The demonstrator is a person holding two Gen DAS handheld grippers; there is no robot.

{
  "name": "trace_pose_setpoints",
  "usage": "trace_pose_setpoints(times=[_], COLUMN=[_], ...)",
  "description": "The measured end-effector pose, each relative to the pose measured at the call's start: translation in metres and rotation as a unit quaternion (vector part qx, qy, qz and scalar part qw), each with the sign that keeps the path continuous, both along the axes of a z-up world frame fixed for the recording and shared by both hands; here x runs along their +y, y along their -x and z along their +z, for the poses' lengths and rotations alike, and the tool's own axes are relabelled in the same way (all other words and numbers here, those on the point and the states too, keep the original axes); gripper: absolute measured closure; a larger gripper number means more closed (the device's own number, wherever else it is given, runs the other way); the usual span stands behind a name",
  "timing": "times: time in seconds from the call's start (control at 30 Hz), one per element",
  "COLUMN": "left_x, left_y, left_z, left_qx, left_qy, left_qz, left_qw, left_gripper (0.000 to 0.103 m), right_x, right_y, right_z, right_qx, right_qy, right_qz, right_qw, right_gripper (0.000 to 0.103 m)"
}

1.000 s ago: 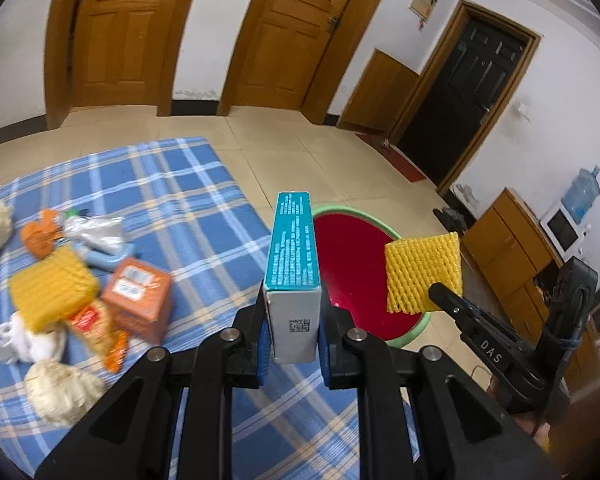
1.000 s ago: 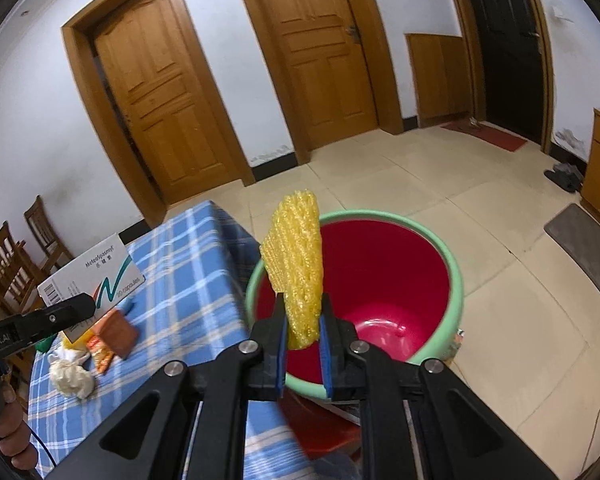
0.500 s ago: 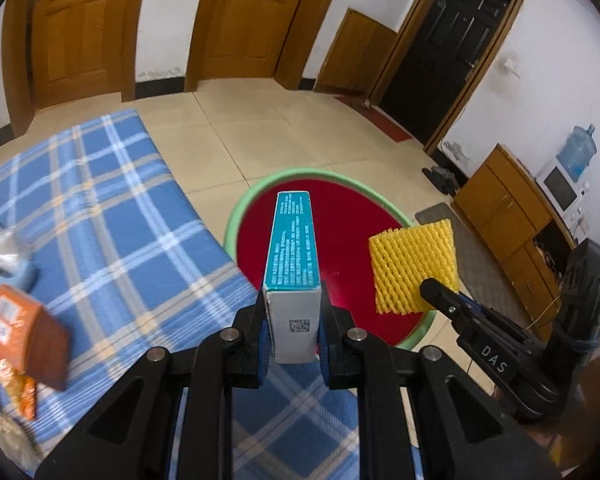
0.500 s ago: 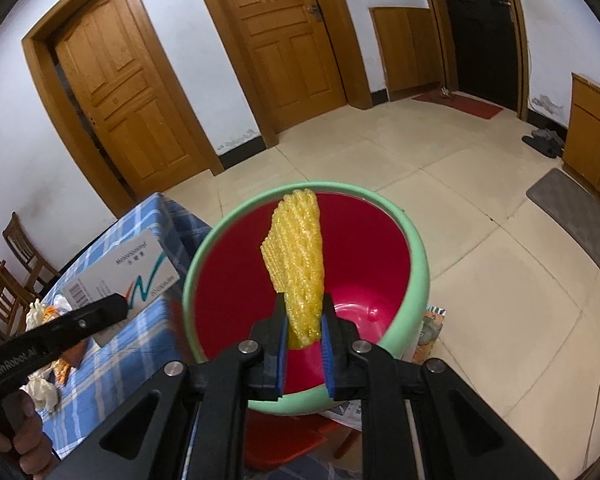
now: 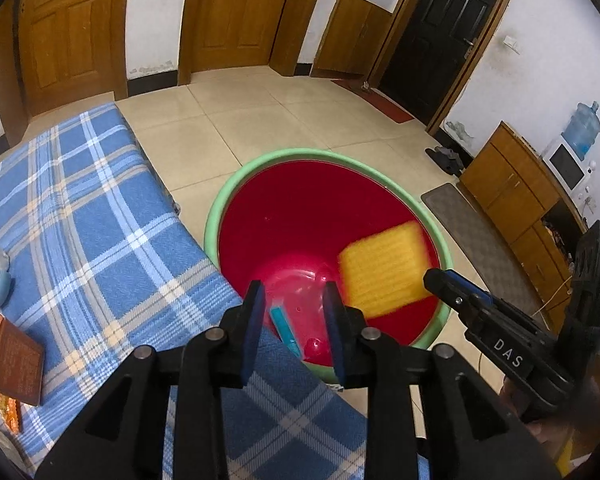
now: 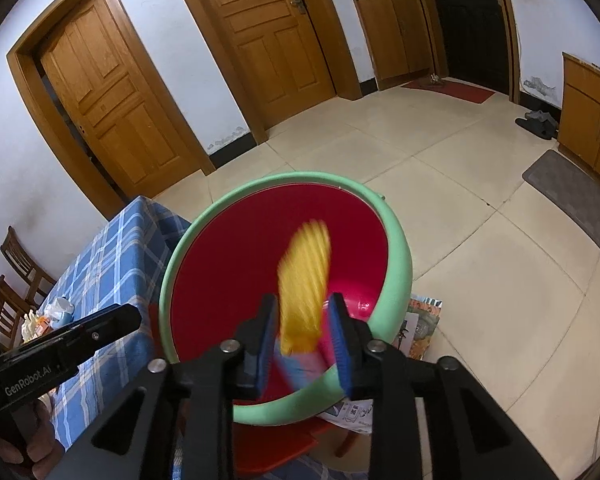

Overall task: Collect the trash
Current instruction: 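Carry both items over the red bucket and open both tools to drop them, then move both tools back over the table toward the crumpled paper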

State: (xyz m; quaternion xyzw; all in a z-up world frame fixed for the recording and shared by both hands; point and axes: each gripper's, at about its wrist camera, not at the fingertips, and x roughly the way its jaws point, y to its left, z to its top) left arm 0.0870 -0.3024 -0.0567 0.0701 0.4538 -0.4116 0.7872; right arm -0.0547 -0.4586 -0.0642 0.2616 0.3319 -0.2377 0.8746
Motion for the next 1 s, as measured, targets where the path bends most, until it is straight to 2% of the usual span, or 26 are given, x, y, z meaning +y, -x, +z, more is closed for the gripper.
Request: trace_pose_setpoints(times=[0.07, 0.23, 0.53, 0.73, 0.8, 1.0], left_x=[0.002, 0.011, 0.035, 0.055, 0.061, 0.083], left_y=[0.000, 0.000, 0.004, 0.010, 0.012, 0.015], left_z=[0.001, 0.005, 0.019, 0.030, 0.033, 0.043], left_qx=[-0.001, 0.001, -0.006, -0.011, -0.015, -0.020], left_qy=[-0.001, 0.001, 0.014, 0.018, 0.020, 0.023], left_qz=[0.004, 0.018, 0.039, 0.058, 0.066, 0.089], left_qw=[1.0000, 0.9998, 0.9991, 0.9981, 0.9975, 0.9956], left_gripper=[0.074, 0.074, 0.070, 0.068, 0.066, 0.061], right_x=[0.000, 0.001, 0.011, 0.023, 0.027, 0.038], right_y=[0.002, 0.005, 0.006, 0.003, 0.003, 0.000], right_z=[0.001, 0.007, 0.025, 0.033, 0.036, 0.044], right_qx=[-0.004, -0.012, -0.019, -0.021, -0.024, -0.028], right_qy=[0.000, 0.002, 0.011, 0.018, 0.018, 0.022], right_qz=[-0.001, -0.004, 0.005, 0.020, 0.027, 0.043], right_qw=[1.000, 1.000, 1.000, 0.999, 0.999, 0.998], right_gripper=[0.066, 0.064, 0.048, 0.034, 0.027, 0.016])
